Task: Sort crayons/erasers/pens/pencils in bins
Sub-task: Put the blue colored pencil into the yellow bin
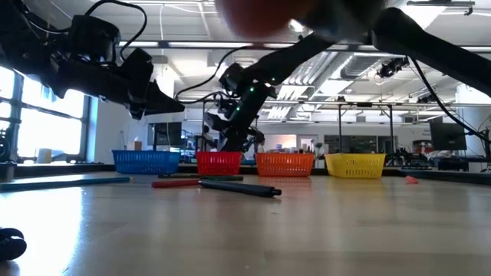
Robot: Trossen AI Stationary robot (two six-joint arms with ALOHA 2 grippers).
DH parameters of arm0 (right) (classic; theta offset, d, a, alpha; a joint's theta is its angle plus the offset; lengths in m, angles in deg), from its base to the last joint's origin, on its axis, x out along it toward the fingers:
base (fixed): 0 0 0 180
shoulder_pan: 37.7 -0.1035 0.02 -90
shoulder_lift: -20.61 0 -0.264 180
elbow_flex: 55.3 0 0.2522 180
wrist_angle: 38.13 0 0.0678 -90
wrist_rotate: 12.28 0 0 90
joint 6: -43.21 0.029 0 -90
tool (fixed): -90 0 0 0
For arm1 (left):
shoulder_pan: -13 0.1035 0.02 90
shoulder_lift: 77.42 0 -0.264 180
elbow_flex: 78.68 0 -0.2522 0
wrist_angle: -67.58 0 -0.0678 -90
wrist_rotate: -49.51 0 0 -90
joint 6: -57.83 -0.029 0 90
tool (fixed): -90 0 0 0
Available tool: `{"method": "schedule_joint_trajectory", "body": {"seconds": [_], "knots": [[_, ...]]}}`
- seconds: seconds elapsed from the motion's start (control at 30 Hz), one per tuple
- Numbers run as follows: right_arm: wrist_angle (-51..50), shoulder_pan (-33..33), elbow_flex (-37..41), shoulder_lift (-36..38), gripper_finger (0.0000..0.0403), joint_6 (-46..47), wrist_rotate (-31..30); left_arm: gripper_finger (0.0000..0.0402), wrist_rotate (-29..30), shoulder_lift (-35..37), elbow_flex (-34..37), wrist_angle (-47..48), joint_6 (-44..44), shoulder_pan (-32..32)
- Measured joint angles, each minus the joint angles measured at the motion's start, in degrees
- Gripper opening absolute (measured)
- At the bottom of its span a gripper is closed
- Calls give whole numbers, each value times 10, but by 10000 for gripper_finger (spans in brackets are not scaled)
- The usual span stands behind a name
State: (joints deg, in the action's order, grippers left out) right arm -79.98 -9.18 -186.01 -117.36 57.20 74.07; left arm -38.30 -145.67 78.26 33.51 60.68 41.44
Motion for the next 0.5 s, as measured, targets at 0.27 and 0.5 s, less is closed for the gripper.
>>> {"method": "schedule_joint_trajectory", "body": {"seconds": [0.27,0.5], "knots": [[-11,-8,0,50,56,-89,-38,0,1,0,0,0,-1,0],[50,-25,73,108,9,-129,-67,0,2,0,0,-31,-24,0]]}}
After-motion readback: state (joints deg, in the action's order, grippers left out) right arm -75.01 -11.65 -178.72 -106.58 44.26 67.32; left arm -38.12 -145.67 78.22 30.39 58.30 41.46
